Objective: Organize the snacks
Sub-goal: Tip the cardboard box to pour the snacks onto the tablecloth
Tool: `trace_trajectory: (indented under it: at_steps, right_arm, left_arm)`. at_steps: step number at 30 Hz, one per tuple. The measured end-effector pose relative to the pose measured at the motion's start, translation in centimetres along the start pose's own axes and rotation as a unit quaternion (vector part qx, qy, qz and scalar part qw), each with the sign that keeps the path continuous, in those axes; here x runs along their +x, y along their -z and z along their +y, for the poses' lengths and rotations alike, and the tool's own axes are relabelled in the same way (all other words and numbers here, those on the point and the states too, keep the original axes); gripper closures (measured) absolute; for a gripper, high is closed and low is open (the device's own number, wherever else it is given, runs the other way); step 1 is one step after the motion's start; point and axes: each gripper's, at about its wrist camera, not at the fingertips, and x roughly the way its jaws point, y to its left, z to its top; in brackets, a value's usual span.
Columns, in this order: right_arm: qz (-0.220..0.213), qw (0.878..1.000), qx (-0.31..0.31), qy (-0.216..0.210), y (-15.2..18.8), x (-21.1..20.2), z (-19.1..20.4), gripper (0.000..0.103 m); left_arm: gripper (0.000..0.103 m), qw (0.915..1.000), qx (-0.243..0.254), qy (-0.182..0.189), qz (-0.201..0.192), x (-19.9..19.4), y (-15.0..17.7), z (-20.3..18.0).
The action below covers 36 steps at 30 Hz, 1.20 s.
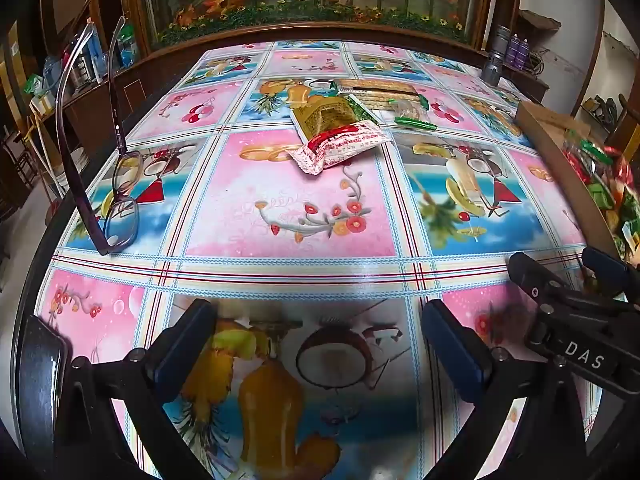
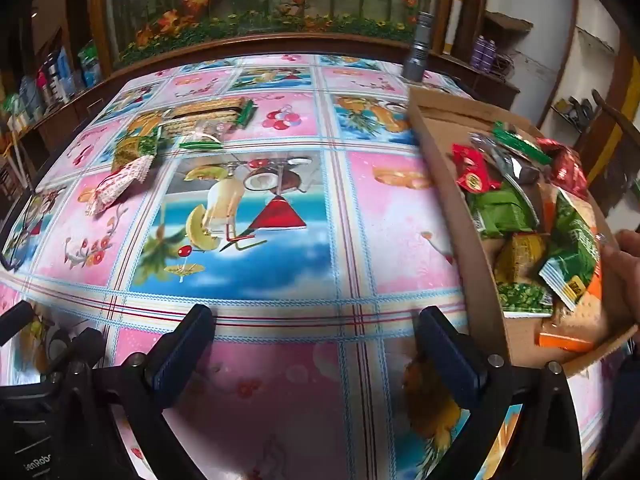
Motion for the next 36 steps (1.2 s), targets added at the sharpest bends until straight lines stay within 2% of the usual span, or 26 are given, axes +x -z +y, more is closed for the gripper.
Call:
trace_trajectory:
  at_steps: [3, 36]
  right_arm:
    - [0.005, 0.999, 0.012, -0.032, -0.05, 0.54, -0.73, 0.000]
    - [0.007, 1.000, 0.007, -0.026, -0.13, 0.50, -0.61, 0.000]
  left_arm:
    - [0.000, 1.0000, 0.000, 0.000, 0.000, -0.03, 0.02, 0.03]
    - [0.000, 1.0000, 0.001, -0.001, 0.001, 0.40, -0.53, 0.04]
